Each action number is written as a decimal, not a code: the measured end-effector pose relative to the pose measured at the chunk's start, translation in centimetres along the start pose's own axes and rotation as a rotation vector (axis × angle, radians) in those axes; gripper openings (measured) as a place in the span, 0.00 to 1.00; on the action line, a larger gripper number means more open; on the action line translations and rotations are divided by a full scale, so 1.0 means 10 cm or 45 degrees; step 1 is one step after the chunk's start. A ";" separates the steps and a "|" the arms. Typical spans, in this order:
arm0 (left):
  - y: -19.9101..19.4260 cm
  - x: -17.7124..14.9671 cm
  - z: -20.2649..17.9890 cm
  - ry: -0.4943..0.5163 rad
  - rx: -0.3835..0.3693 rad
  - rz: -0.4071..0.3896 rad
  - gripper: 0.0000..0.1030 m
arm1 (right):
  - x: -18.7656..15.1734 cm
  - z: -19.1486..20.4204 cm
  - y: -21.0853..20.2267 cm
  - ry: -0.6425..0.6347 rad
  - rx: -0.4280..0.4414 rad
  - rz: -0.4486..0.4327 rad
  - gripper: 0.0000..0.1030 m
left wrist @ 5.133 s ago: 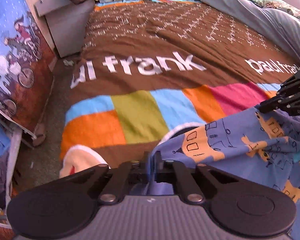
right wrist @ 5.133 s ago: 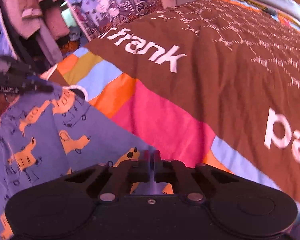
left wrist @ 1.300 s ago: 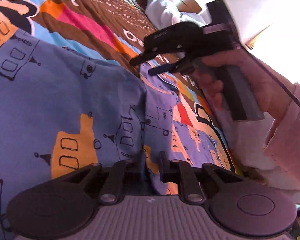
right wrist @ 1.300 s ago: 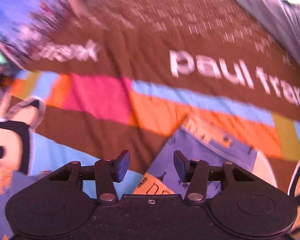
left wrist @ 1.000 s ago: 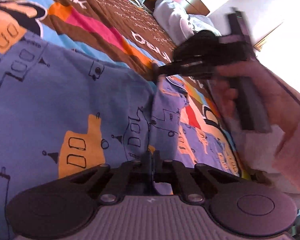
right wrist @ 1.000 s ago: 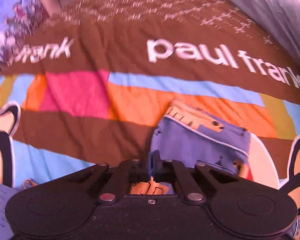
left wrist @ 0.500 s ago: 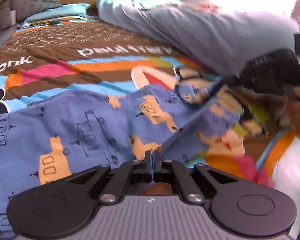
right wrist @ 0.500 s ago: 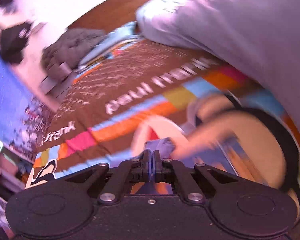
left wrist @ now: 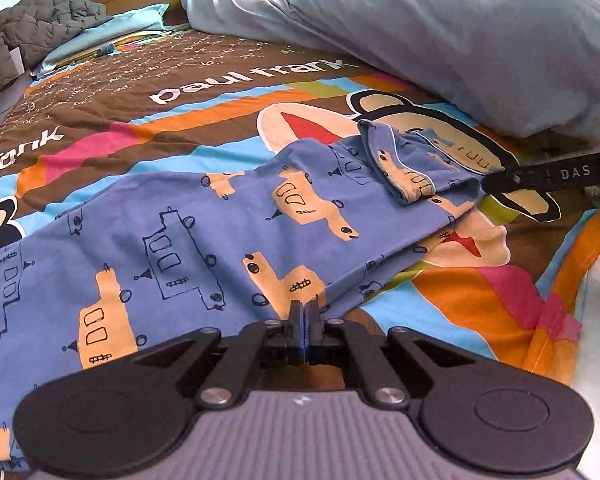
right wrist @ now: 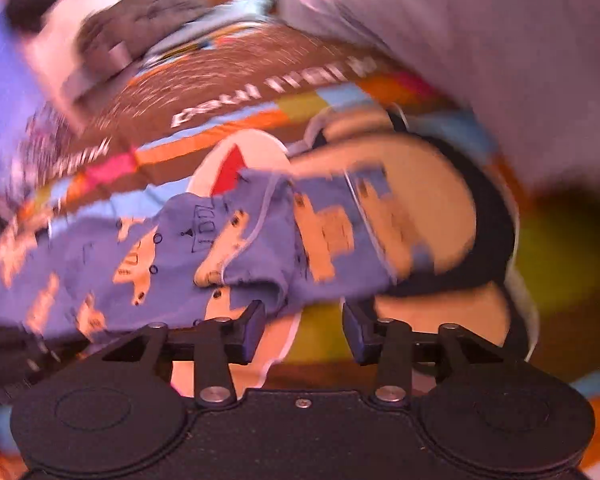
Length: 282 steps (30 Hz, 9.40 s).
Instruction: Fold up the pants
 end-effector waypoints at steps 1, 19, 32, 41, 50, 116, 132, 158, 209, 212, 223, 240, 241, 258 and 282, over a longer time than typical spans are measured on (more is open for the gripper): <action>0.00 0.00 0.00 -0.001 0.002 -0.002 0.00 | 0.04 0.07 0.00 -0.092 -0.016 -0.016 0.52; -0.07 -0.06 0.09 -0.108 -0.045 -0.077 0.00 | 0.21 0.66 0.48 -0.527 -0.085 -0.039 0.05; -0.05 -0.05 0.09 -0.099 -0.031 -0.051 0.00 | 0.18 -0.66 0.17 0.233 -0.211 -0.185 0.00; -0.05 -0.05 0.01 -0.055 0.007 -0.031 0.01 | 0.13 -0.76 0.13 0.298 -0.138 -0.259 0.28; -0.05 -0.06 0.03 -0.083 0.003 -0.026 0.03 | 0.75 -0.53 0.84 -0.073 0.010 -0.004 0.37; 0.20 0.80 1.95 -0.461 0.408 0.048 0.06 | 0.18 1.63 0.52 -0.611 0.409 -0.148 0.76; -0.04 0.54 1.15 -0.436 0.543 0.228 0.55 | 0.28 -0.83 -0.12 0.181 -0.176 -0.310 0.81; 1.75 1.92 -1.39 0.007 0.251 0.237 0.76 | -0.11 -0.96 0.12 0.393 0.253 -0.110 0.56; 1.72 2.26 -1.81 -0.008 -0.059 0.741 0.28 | 0.12 -0.14 0.29 -0.092 -0.092 -0.266 0.13; 1.70 2.24 -1.76 -0.025 -0.064 0.732 0.23 | 0.11 -0.13 0.29 -0.102 -0.095 -0.274 0.12; 1.17 2.21 -1.36 -0.238 -0.203 0.564 0.09 | 0.06 0.00 0.07 -0.186 -0.081 -0.402 0.12; 0.14 1.22 0.46 -0.522 -0.314 0.169 0.09 | -0.10 1.54 -0.15 -0.556 0.078 -0.448 0.11; 0.13 1.12 0.58 -0.538 -0.301 0.170 0.09 | -0.13 1.65 -0.10 -0.577 0.091 -0.430 0.11; 0.38 0.55 0.99 -0.628 -0.306 0.145 0.09 | -0.41 2.20 0.42 -0.780 0.068 -0.244 0.11; -0.14 0.37 1.67 -0.551 -0.164 0.139 0.09 | -0.31 2.92 0.35 -0.846 0.295 -0.196 0.11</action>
Point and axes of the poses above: each gripper's, at about its wrist camera, not at the fingertips, and y roughly the way its jaws point, z to its left, x to its top, the point moved 3 cm from there along y, roughly the way its jaws point, and after that the axes turned 5 degrees about x, right-handed, at the moved point
